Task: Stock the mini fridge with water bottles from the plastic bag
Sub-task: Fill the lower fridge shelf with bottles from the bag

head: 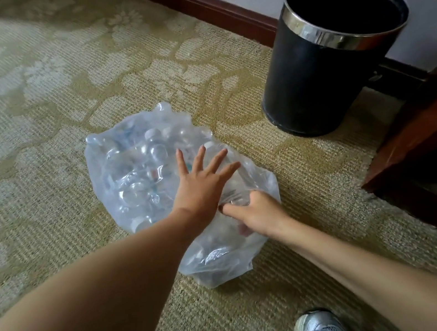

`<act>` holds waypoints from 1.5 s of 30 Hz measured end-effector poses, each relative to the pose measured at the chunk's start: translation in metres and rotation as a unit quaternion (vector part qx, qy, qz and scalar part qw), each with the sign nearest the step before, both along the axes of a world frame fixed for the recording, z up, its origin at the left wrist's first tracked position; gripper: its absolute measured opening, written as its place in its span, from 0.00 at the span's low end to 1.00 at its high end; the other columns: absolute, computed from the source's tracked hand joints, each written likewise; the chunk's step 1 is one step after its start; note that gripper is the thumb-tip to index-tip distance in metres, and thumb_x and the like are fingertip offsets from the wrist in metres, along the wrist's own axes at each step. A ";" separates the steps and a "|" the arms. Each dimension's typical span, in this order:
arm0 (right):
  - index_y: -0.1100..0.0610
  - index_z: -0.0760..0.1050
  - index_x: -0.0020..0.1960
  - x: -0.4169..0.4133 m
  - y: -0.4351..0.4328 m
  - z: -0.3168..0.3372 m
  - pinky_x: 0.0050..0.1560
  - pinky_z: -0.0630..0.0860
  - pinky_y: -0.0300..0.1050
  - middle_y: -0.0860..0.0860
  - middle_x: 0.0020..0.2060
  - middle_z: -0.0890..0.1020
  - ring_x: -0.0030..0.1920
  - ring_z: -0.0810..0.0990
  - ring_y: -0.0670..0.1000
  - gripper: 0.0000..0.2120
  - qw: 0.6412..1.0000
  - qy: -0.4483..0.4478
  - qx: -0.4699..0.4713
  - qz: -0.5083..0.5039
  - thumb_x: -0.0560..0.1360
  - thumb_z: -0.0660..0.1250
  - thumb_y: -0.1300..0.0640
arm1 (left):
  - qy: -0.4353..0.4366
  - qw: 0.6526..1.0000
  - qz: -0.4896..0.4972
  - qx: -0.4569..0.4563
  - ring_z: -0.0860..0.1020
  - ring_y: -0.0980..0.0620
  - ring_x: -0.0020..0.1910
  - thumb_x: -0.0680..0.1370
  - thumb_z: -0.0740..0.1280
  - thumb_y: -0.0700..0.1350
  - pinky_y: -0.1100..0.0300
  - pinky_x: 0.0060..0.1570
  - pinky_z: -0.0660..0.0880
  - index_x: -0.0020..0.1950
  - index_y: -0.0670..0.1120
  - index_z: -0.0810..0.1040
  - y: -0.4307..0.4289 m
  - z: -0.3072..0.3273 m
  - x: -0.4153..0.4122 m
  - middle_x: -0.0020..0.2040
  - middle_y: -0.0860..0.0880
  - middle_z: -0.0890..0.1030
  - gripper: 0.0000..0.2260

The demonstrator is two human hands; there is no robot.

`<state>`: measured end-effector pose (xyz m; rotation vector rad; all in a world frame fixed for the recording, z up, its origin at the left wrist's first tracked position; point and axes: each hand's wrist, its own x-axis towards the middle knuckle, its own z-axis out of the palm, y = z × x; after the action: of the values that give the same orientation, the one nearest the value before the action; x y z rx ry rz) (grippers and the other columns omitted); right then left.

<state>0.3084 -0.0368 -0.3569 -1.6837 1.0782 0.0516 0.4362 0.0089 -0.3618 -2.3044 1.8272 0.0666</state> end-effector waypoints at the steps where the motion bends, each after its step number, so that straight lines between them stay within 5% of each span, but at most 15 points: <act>1: 0.63 0.81 0.42 -0.002 0.001 0.000 0.47 0.81 0.56 0.56 0.35 0.85 0.36 0.84 0.56 0.19 1.000 -0.017 0.005 -0.009 0.68 0.69 0.45 | 0.004 1.000 -0.003 -0.006 0.42 0.41 0.77 0.75 0.68 0.51 0.29 0.68 0.40 0.76 0.61 0.43 0.001 0.000 0.000 0.79 0.53 0.43 0.40; 6: 0.53 0.79 0.41 -0.007 0.002 0.000 0.46 0.82 0.58 0.47 0.31 0.80 0.32 0.81 0.49 0.11 0.987 -0.121 0.089 -0.057 0.68 0.72 0.46 | 0.082 0.993 -0.028 -0.075 0.48 0.48 0.78 0.73 0.66 0.44 0.36 0.72 0.38 0.76 0.61 0.49 0.006 0.001 0.011 0.78 0.54 0.54 0.38; 9: 0.55 0.81 0.47 -0.015 -0.002 0.002 0.42 0.82 0.49 0.51 0.37 0.85 0.37 0.85 0.51 0.21 0.976 -0.138 0.146 -0.081 0.66 0.73 0.38 | 0.111 0.982 -0.108 -0.112 0.55 0.48 0.76 0.68 0.67 0.42 0.39 0.74 0.43 0.77 0.59 0.43 0.010 0.000 0.012 0.76 0.52 0.60 0.45; 12: 0.57 0.79 0.56 -0.025 -0.008 0.007 0.35 0.80 0.41 0.58 0.39 0.86 0.37 0.85 0.53 0.33 0.969 -0.137 0.184 -0.087 0.65 0.65 0.30 | 0.139 0.966 -0.164 -0.145 0.65 0.50 0.72 0.68 0.72 0.54 0.46 0.75 0.51 0.75 0.55 0.59 0.010 -0.004 0.010 0.72 0.53 0.68 0.39; 16: 0.67 0.79 0.51 -0.035 -0.015 0.006 0.33 0.79 0.39 0.62 0.37 0.84 0.37 0.85 0.54 0.40 0.964 -0.166 0.166 -0.124 0.70 0.53 0.30 | 0.211 0.943 -0.127 -0.225 0.79 0.46 0.53 0.64 0.76 0.57 0.54 0.53 0.73 0.62 0.48 0.76 0.005 -0.001 0.016 0.58 0.49 0.80 0.30; 18: 0.63 0.78 0.45 -0.035 -0.018 0.006 0.32 0.78 0.38 0.58 0.34 0.84 0.37 0.85 0.54 0.29 0.954 -0.211 0.139 -0.159 0.79 0.52 0.39 | 0.263 0.930 -0.063 -0.249 0.81 0.50 0.44 0.63 0.74 0.64 0.60 0.44 0.74 0.57 0.50 0.78 0.005 0.002 0.012 0.50 0.51 0.83 0.28; 21: 0.59 0.73 0.42 -0.025 -0.025 0.007 0.36 0.77 0.35 0.53 0.37 0.80 0.38 0.79 0.48 0.14 0.955 -0.227 0.068 -0.180 0.82 0.54 0.56 | 0.329 0.901 0.079 -0.270 0.73 0.62 0.25 0.63 0.63 0.75 0.71 0.28 0.68 0.34 0.51 0.76 0.004 0.006 -0.001 0.28 0.57 0.76 0.26; 27: 0.48 0.76 0.58 -0.013 -0.011 0.009 0.46 0.76 0.34 0.48 0.56 0.80 0.53 0.79 0.45 0.10 0.965 -0.223 0.070 -0.122 0.80 0.60 0.49 | 0.600 0.713 0.263 -0.250 0.76 0.60 0.28 0.71 0.71 0.58 0.71 0.30 0.71 0.36 0.46 0.82 -0.016 0.017 0.002 0.30 0.54 0.81 0.15; 31: 0.44 0.71 0.61 -0.005 -0.009 0.014 0.59 0.74 0.43 0.51 0.61 0.73 0.61 0.74 0.48 0.16 0.974 -0.209 0.036 -0.082 0.75 0.67 0.47 | 0.657 0.606 0.370 -0.255 0.79 0.55 0.30 0.72 0.69 0.58 0.65 0.31 0.74 0.40 0.46 0.80 -0.021 0.024 0.008 0.33 0.50 0.82 0.15; 35: 0.44 0.68 0.67 0.005 -0.009 0.013 0.59 0.71 0.43 0.47 0.60 0.67 0.62 0.69 0.47 0.28 0.985 -0.164 -0.051 -0.032 0.70 0.72 0.43 | 0.675 0.538 0.416 -0.287 0.82 0.55 0.31 0.71 0.71 0.58 0.67 0.26 0.75 0.46 0.45 0.80 -0.024 0.031 0.011 0.34 0.51 0.84 0.17; 40: 0.51 0.67 0.69 0.033 -0.021 0.030 0.56 0.71 0.46 0.49 0.62 0.69 0.62 0.66 0.50 0.37 0.957 -0.112 -0.267 -0.007 0.65 0.76 0.42 | 0.712 0.398 0.456 -0.356 0.80 0.48 0.52 0.70 0.72 0.59 0.52 0.52 0.78 0.60 0.42 0.74 -0.044 0.056 0.026 0.54 0.45 0.82 0.28; 42: 0.51 0.70 0.65 0.042 -0.028 0.044 0.52 0.73 0.46 0.48 0.58 0.76 0.58 0.72 0.49 0.35 0.957 -0.122 -0.261 0.002 0.63 0.77 0.42 | 0.735 0.377 0.436 -0.358 0.81 0.48 0.50 0.71 0.70 0.60 0.54 0.49 0.78 0.60 0.41 0.74 -0.047 0.067 0.036 0.52 0.45 0.82 0.28; 45: 0.50 0.70 0.63 0.042 -0.027 0.055 0.51 0.78 0.49 0.46 0.53 0.80 0.50 0.79 0.47 0.35 0.970 -0.106 -0.206 0.072 0.61 0.77 0.39 | 0.795 0.307 0.419 -0.312 0.79 0.47 0.53 0.74 0.65 0.60 0.51 0.58 0.75 0.66 0.40 0.70 -0.037 0.062 0.038 0.50 0.45 0.80 0.29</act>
<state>0.3503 -0.0638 -0.3019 -2.0845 0.8423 -0.2715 0.4747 -0.0278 -0.2997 -3.4548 -0.3416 3.2135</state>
